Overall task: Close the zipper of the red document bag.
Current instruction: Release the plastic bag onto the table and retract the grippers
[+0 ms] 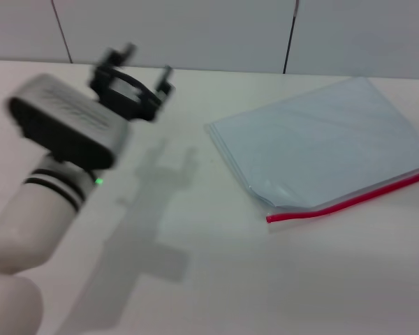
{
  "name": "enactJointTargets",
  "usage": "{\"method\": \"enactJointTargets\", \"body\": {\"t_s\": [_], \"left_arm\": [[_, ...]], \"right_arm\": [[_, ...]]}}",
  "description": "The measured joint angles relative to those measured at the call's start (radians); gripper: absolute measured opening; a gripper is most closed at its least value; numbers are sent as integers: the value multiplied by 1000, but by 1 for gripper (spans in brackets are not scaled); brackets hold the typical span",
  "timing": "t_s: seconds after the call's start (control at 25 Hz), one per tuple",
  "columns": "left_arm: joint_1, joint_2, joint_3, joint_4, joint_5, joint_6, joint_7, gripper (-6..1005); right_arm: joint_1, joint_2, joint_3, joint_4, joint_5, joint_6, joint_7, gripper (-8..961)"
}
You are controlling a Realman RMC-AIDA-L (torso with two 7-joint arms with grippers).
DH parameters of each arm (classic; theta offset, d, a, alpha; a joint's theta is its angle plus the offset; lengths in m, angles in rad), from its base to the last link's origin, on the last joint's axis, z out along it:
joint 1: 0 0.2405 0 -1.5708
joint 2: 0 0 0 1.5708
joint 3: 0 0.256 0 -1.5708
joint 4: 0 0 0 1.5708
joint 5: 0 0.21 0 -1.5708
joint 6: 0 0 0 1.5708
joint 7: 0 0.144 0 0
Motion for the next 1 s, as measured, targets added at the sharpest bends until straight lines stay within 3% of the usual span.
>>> {"method": "enactJointTargets", "body": {"t_s": [0.04,0.08,0.12,0.24,0.44,0.64,1.0], "left_arm": [[0,0,0,0,0,0,0,453],[1,4,-2,-51,3,-118,-108,476],[2,5,-3,-62,3,-138,-124,527],[-13,-6,-2,-197,1,-356,-261,682],[-53,-15,5,-391,-2,-585,-473,890],[-80,-15,2,-491,-37,-645,-648,890],[-100,-15,12,-541,-76,-649,-661,891]], "right_arm": [[1,-1,-3,-4,-1,-5,76,735],[1,-2,-4,-7,-3,-15,154,810],[1,-3,-5,-10,-3,-26,212,884],[-6,-3,-9,-12,-4,-83,334,896],[-36,3,8,18,3,-160,407,907],[-60,10,65,45,6,-130,403,907],[-68,8,91,65,8,-116,383,907]]}}
